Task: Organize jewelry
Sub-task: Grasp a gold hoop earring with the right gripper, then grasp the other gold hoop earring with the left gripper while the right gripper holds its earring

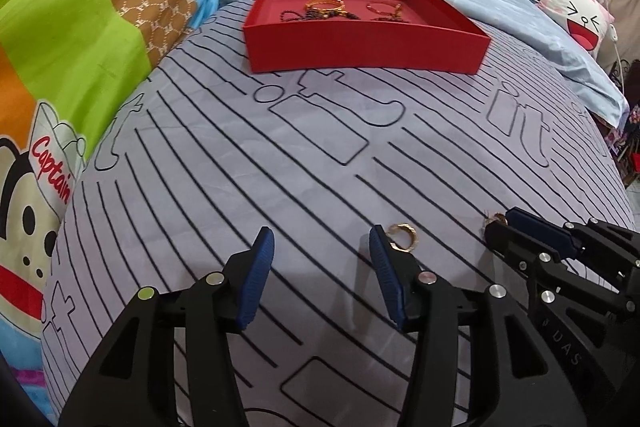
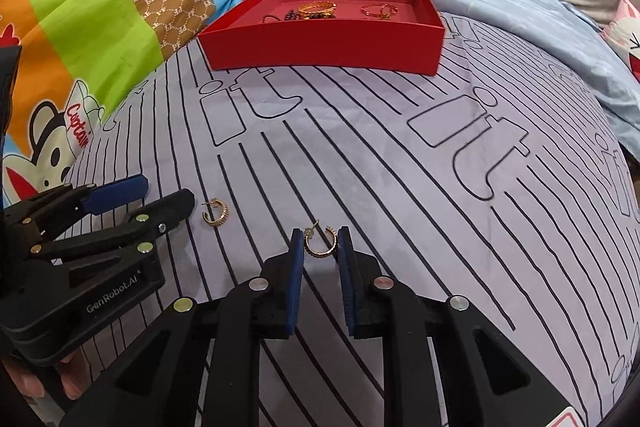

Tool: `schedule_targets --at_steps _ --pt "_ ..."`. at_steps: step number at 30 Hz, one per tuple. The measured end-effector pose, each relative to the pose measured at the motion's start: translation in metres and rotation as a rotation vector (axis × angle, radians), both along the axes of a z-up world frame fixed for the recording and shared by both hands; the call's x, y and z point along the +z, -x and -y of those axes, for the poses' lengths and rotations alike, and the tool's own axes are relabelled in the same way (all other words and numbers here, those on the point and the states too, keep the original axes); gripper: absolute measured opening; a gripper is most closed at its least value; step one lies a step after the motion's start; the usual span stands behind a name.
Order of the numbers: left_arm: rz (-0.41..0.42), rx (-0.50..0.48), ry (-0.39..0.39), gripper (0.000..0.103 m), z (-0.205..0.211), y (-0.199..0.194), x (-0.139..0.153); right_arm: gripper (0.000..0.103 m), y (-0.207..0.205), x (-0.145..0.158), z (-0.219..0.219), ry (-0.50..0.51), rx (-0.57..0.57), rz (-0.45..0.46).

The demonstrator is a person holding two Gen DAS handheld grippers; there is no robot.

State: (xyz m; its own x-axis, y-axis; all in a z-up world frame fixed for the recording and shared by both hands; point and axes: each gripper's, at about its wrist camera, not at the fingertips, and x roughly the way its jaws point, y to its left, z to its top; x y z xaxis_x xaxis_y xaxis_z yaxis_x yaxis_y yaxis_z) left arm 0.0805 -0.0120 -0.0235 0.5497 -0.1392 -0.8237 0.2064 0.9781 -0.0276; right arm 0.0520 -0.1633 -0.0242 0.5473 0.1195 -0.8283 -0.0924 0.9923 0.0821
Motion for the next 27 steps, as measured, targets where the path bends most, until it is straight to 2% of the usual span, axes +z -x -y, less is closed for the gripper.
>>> schedule_targets --at_steps 10,13,21,25,27 --pt "-0.005 -0.058 0.023 0.048 0.021 0.003 0.001 0.016 0.003 0.002 0.012 -0.021 -0.033 0.006" --pt "-0.012 -0.068 0.042 0.052 0.022 0.004 0.001 0.016 0.002 0.002 0.015 -0.025 -0.04 0.004" --pt "-0.006 -0.083 0.032 0.052 0.031 0.004 -0.003 0.016 0.004 0.001 0.02 -0.03 -0.049 0.002" --pt "0.004 -0.087 0.019 0.048 0.035 0.004 -0.003 0.016 0.005 0.001 0.02 -0.031 -0.049 0.001" --pt "0.012 -0.093 0.013 0.041 0.037 0.004 -0.003 0.016 0.004 0.001 0.02 -0.032 -0.049 0.0"
